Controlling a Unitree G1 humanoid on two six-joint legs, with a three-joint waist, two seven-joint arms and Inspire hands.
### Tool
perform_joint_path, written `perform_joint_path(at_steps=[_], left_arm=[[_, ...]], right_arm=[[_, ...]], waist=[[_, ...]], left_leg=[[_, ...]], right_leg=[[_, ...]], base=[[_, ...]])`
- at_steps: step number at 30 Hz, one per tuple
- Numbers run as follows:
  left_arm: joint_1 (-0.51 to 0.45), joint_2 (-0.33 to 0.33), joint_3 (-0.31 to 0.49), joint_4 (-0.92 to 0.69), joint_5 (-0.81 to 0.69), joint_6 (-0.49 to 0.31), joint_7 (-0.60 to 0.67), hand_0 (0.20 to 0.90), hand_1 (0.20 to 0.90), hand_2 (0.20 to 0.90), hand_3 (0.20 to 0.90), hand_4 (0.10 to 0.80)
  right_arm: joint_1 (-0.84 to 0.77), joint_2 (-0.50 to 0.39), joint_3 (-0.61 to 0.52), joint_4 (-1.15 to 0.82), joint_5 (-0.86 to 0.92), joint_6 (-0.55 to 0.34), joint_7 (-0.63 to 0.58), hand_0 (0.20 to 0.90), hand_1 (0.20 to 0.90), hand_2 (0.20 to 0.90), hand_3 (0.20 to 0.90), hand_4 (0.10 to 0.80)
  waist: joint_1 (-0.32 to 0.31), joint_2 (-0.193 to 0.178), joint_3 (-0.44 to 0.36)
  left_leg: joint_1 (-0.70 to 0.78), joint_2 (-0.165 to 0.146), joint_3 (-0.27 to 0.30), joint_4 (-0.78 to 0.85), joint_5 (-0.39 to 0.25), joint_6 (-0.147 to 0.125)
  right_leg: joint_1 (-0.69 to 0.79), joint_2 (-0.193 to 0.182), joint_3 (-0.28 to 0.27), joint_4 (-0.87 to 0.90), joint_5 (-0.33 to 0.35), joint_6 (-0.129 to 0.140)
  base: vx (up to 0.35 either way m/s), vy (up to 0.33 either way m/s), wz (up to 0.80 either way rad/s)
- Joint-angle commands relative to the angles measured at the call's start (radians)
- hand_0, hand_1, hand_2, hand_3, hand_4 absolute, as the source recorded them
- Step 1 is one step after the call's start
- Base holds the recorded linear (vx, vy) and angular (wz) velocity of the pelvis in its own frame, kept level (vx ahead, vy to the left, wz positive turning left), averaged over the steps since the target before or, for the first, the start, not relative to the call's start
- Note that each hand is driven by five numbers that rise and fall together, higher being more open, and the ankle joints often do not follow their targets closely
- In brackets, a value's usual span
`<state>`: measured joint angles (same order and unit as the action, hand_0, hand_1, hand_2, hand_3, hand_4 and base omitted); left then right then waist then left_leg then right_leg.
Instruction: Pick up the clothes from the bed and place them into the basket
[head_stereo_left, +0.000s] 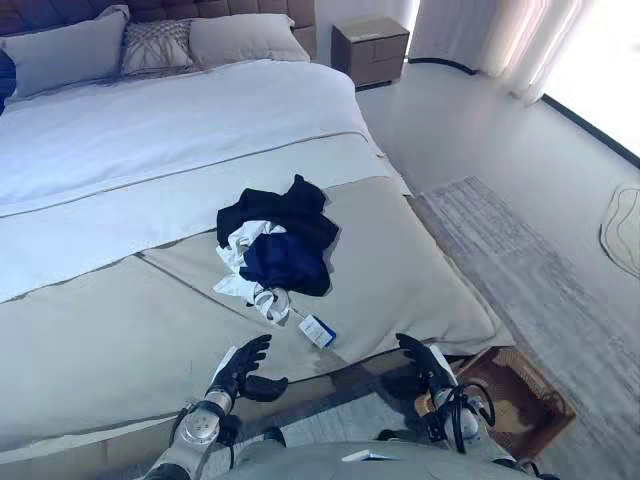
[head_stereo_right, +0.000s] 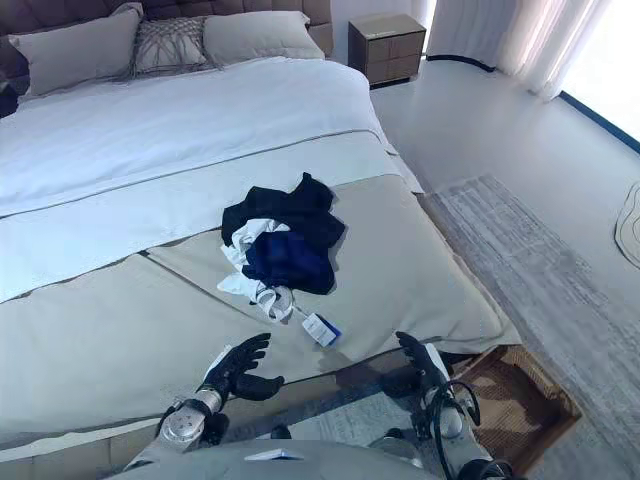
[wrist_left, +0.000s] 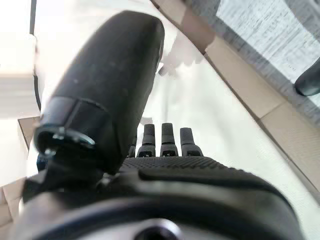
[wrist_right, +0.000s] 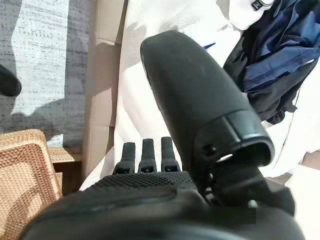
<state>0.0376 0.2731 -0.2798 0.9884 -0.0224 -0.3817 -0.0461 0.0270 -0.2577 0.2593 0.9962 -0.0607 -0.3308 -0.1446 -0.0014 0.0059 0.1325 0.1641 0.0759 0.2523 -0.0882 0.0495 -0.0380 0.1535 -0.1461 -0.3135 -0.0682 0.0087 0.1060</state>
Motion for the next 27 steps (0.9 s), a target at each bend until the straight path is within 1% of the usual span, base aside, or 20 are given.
perform_joint_path(at_steps=[1, 3, 6, 13, 15, 16, 20, 24, 27], left_arm=[[-0.064, 0.014, -0.010, -0.061, -0.035, -0.062, 0.014, 0.900, 0.900, 0.900, 0.900, 0.800], [-0.064, 0.015, -0.004, -0.061, -0.067, -0.070, 0.001, 0.900, 0.900, 0.900, 0.900, 0.800], [-0.061, 0.014, 0.006, -0.066, -0.062, -0.061, -0.009, 0.900, 0.900, 0.900, 0.900, 0.800], [-0.066, 0.022, 0.010, -0.062, -0.048, -0.026, 0.018, 0.900, 0.900, 0.900, 0.900, 0.800], [-0.067, 0.018, 0.010, -0.055, -0.041, -0.017, 0.038, 0.900, 0.900, 0.900, 0.900, 0.800], [-0.067, 0.015, 0.013, -0.049, -0.042, 0.006, 0.067, 0.900, 0.900, 0.900, 0.900, 0.800], [-0.061, 0.009, 0.026, -0.044, -0.063, 0.003, 0.082, 0.900, 0.900, 0.900, 0.900, 0.800], [-0.049, -0.003, 0.049, -0.055, -0.141, 0.021, 0.068, 0.900, 0.900, 0.900, 0.900, 0.800], [-0.041, -0.006, 0.062, -0.065, -0.159, 0.003, 0.059, 0.900, 0.900, 0.900, 0.900, 0.800]], right_arm=[[-0.083, -0.018, 0.033, -0.053, -0.016, -0.090, -0.035, 0.900, 0.900, 0.900, 0.900, 0.800], [-0.081, -0.018, 0.033, -0.055, -0.013, -0.080, -0.038, 0.900, 0.900, 0.900, 0.900, 0.800], [-0.077, -0.016, 0.030, -0.050, -0.022, -0.077, -0.044, 0.900, 0.900, 0.900, 0.900, 0.800], [-0.080, -0.013, 0.038, -0.036, -0.024, -0.036, -0.056, 0.900, 0.900, 0.900, 0.900, 0.800], [-0.081, -0.011, 0.038, -0.029, -0.022, -0.037, -0.062, 0.900, 0.900, 0.900, 0.900, 0.800], [-0.082, -0.009, 0.039, -0.026, -0.022, -0.032, -0.075, 0.900, 0.900, 0.900, 0.900, 0.800], [-0.082, -0.006, 0.032, -0.028, -0.007, -0.012, -0.104, 0.900, 0.900, 0.900, 0.900, 0.800], [-0.078, 0.000, 0.017, -0.032, 0.003, 0.001, -0.140, 0.900, 0.900, 0.900, 0.900, 0.800], [-0.077, -0.003, 0.014, -0.033, -0.021, -0.002, -0.138, 0.900, 0.900, 0.900, 0.900, 0.800]], waist=[[0.003, -0.011, -0.011], [0.004, -0.012, -0.011], [0.007, -0.013, -0.012], [0.016, -0.014, -0.008], [0.017, -0.013, -0.006], [0.017, -0.013, -0.003], [0.019, -0.013, 0.000], [0.017, -0.009, 0.004], [0.017, -0.004, 0.007]], left_leg=[[-0.004, -0.069, -0.074, 0.026, -0.125, 0.034], [-0.003, -0.069, -0.075, 0.025, -0.126, 0.034], [-0.003, -0.068, -0.075, 0.024, -0.127, 0.034], [-0.009, -0.068, -0.083, 0.030, -0.126, 0.035], [-0.011, -0.068, -0.084, 0.031, -0.125, 0.035], [-0.011, -0.067, -0.084, 0.032, -0.124, 0.035], [-0.011, -0.067, -0.084, 0.030, -0.123, 0.035], [-0.012, -0.067, -0.084, 0.031, -0.122, 0.034], [-0.012, -0.068, -0.086, 0.029, -0.121, 0.033]], right_leg=[[-0.025, 0.029, 0.064, 0.072, -0.050, 0.001], [-0.024, 0.028, 0.062, 0.072, -0.051, 0.002], [-0.023, 0.028, 0.060, 0.072, -0.052, 0.003], [-0.025, 0.026, 0.053, 0.077, -0.055, 0.000], [-0.026, 0.026, 0.052, 0.078, -0.055, 0.000], [-0.027, 0.026, 0.052, 0.079, -0.055, 0.000], [-0.025, 0.028, 0.051, 0.076, -0.055, -0.003], [-0.025, 0.029, 0.053, 0.074, -0.055, -0.006], [-0.025, 0.030, 0.052, 0.071, -0.054, -0.009]], base=[[0.000, 0.000, 0.00], [0.000, 0.000, 0.00], [0.000, 0.000, 0.00], [-0.002, -0.011, 0.02], [-0.003, -0.007, 0.02], [0.000, 0.000, 0.00], [0.000, 0.000, 0.00], [0.000, 0.000, 0.00], [0.000, 0.000, 0.00]])
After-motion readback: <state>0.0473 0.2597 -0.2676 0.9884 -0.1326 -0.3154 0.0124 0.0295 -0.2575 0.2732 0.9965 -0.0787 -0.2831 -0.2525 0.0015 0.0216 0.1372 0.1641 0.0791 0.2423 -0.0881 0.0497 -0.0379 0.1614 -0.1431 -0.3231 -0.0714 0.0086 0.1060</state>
